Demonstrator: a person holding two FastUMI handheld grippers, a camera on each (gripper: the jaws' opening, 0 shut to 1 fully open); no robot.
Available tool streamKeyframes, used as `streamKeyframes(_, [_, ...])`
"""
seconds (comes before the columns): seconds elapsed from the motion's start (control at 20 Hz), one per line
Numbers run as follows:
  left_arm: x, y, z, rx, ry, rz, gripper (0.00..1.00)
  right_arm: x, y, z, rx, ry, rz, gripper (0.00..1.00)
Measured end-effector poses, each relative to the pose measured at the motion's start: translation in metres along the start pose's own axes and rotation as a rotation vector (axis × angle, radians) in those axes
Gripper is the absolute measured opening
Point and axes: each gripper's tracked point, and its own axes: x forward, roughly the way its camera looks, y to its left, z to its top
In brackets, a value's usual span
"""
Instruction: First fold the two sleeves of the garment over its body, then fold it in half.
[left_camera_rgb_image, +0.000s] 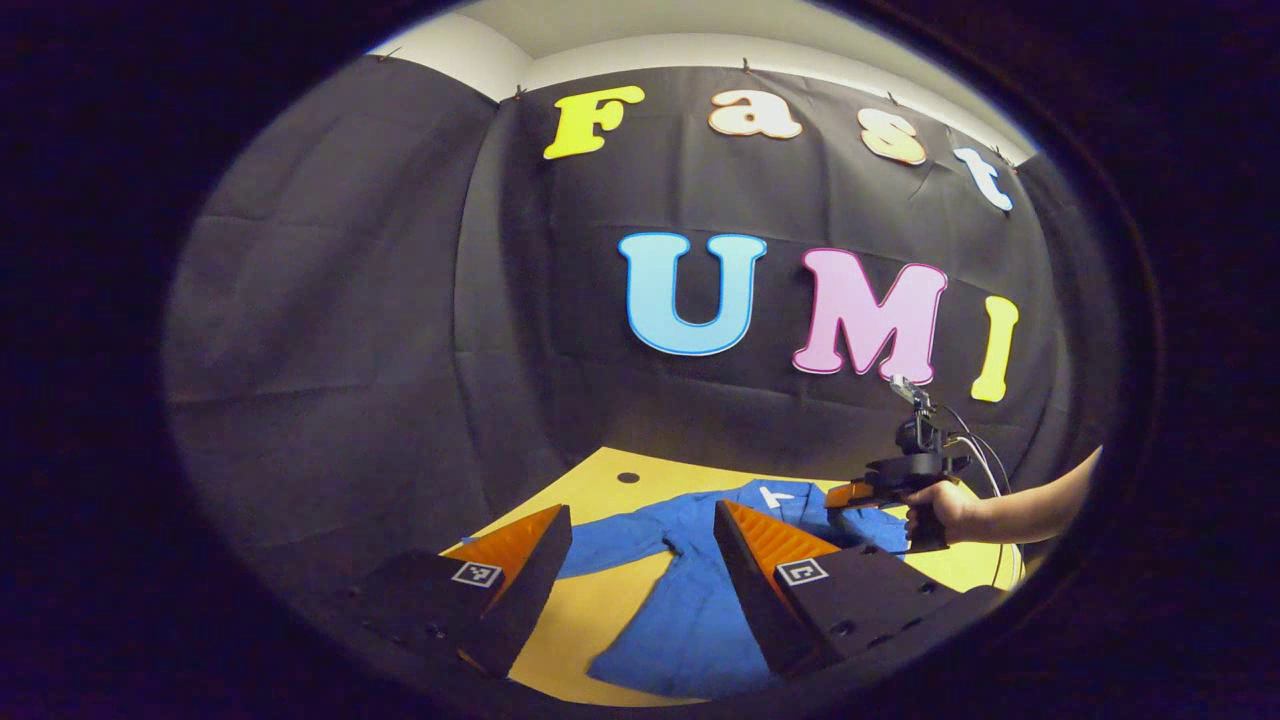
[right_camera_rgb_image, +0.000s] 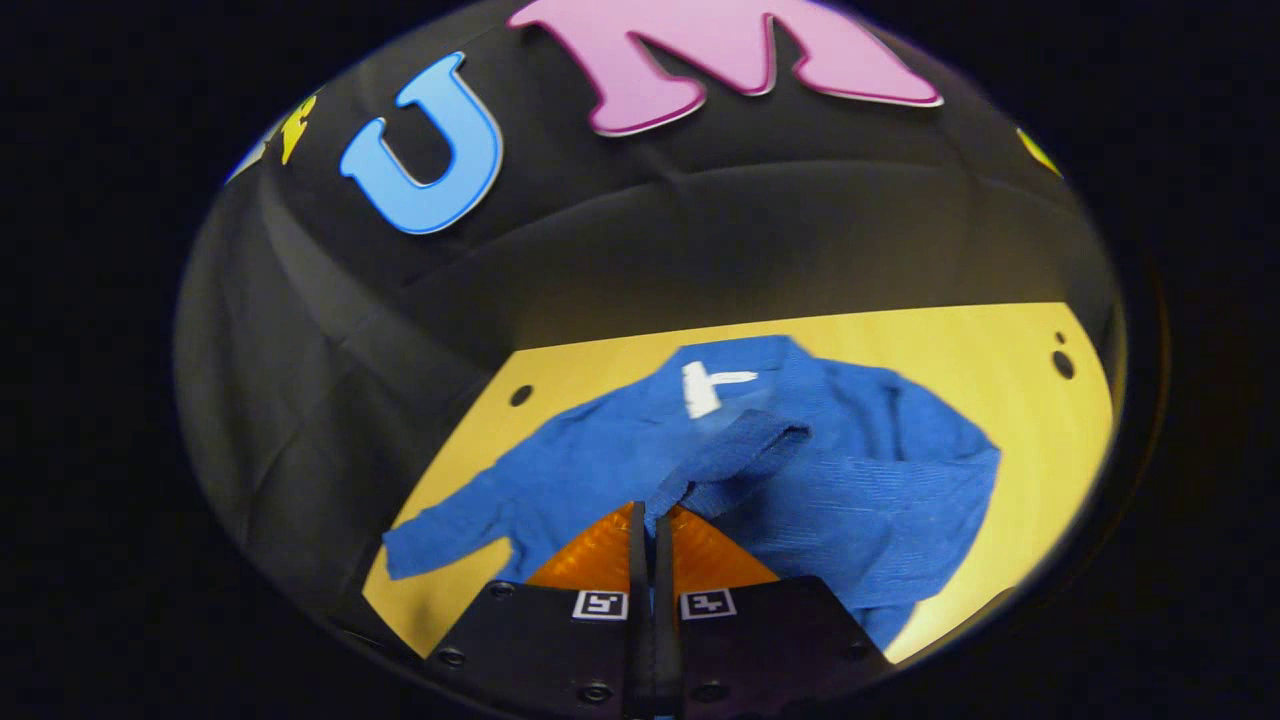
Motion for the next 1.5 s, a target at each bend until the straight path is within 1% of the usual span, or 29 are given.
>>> streamKeyframes(0.05, [0.0, 0.011, -0.004, -0.007, 0.01, 0.02, 0.82, 0.014, 0.019, -0.007, 0.041, 0.013, 0.034, 0.04])
streamKeyframes(0.1, [0.0, 0.021, -0.009, -0.018, 0.022, 0.033, 0.82, 0.025, 0.03, -0.012, 0.085, 0.018, 0.045, 0.04])
streamKeyframes(0.2, [0.002, 0.034, -0.019, -0.045, 0.044, 0.05, 0.81, 0.042, 0.045, -0.019, 0.173, 0.003, 0.08, 0.06])
streamKeyframes(0.25, [0.003, 0.038, -0.024, -0.063, 0.055, 0.054, 0.81, 0.047, 0.055, -0.023, 0.215, 0.006, 0.105, 0.0])
streamKeyframes(0.3, [0.004, 0.041, -0.03, -0.082, 0.066, 0.053, 0.82, 0.049, 0.061, -0.027, 0.245, 0.011, 0.124, 0.33])
streamKeyframes(0.35, [0.006, 0.041, -0.033, -0.097, 0.073, 0.049, 0.81, 0.058, 0.064, -0.038, 0.248, 0.011, 0.125, 0.66])
streamKeyframes(0.4, [0.006, 0.042, -0.039, -0.104, 0.075, 0.045, 0.82, 0.052, 0.061, -0.036, 0.22, 0.003, 0.103, 0.99])
streamKeyframes(0.45, [0.009, 0.043, -0.041, -0.1, 0.072, 0.042, 0.81, 0.046, 0.058, -0.035, 0.18, -0.011, 0.082, 0.97])
streamKeyframes(0.55, [0.021, 0.047, -0.047, -0.084, 0.068, 0.043, 0.8, 0.023, 0.054, -0.029, 0.116, -0.048, 0.042, 0.98])
streamKeyframes(0.6, [0.026, 0.053, -0.052, -0.08, 0.071, 0.047, 0.81, 0.009, 0.052, -0.025, 0.094, -0.069, 0.029, 0.98])
streamKeyframes(0.75, [0.057, 0.074, -0.067, -0.083, 0.084, 0.063, 0.82, -0.051, 0.038, -0.019, 0.01, -0.137, -0.02, 0.98])
streamKeyframes(0.8, [0.07, 0.083, -0.077, -0.08, 0.098, 0.077, 0.81, -0.073, 0.032, -0.015, -0.023, -0.162, -0.041, 0.98])
streamKeyframes(0.9, [0.1, 0.114, -0.096, -0.055, 0.135, 0.137, 0.82, -0.118, 0.016, -0.009, -0.092, -0.219, -0.092, 0.98])
streamKeyframes(0.95, [0.118, 0.132, -0.105, -0.046, 0.163, 0.175, 0.82, -0.144, 0.009, -0.006, -0.13, -0.243, -0.121, 0.98])
streamKeyframes(1.0, [0.133, 0.143, -0.115, -0.044, 0.196, 0.197, 0.82, -0.168, 0.003, -0.005, -0.166, -0.266, -0.15, 0.97])
streamKeyframes(1.1, [0.157, 0.164, -0.144, -0.054, 0.33, 0.236, 0.84, -0.215, -0.005, -0.002, -0.269, -0.319, -0.209, 0.97])
streamKeyframes(1.2, [0.19, 0.167, -0.159, -0.051, 0.425, 0.272, 0.82, -0.263, -0.014, 0.008, -0.392, -0.401, -0.295, 0.98])
streamKeyframes(1.25, [0.203, 0.16, -0.16, -0.063, 0.451, 0.264, 0.84, -0.284, -0.011, 0.016, -0.44, -0.459, -0.333, 0.97])
streamKeyframes(1.3, [0.213, 0.159, -0.162, -0.076, 0.481, 0.26, 0.84, -0.307, -0.009, 0.022, -0.465, -0.51, -0.366, 0.96])
streamKeyframes(1.35, [0.222, 0.162, -0.165, -0.086, 0.503, 0.267, 0.84, -0.329, -0.005, 0.024, -0.464, -0.545, -0.392, 0.96])
streamKeyframes(1.45, [0.234, 0.171, -0.176, -0.091, 0.546, 0.263, 0.84, -0.368, 0.0, 0.013, -0.432, -0.586, -0.424, 0.97])
streamKeyframes(1.5, [0.229, 0.173, -0.174, -0.088, 0.569, 0.269, 0.84, -0.381, 0.0, 0.01, -0.42, -0.594, -0.445, 0.98])
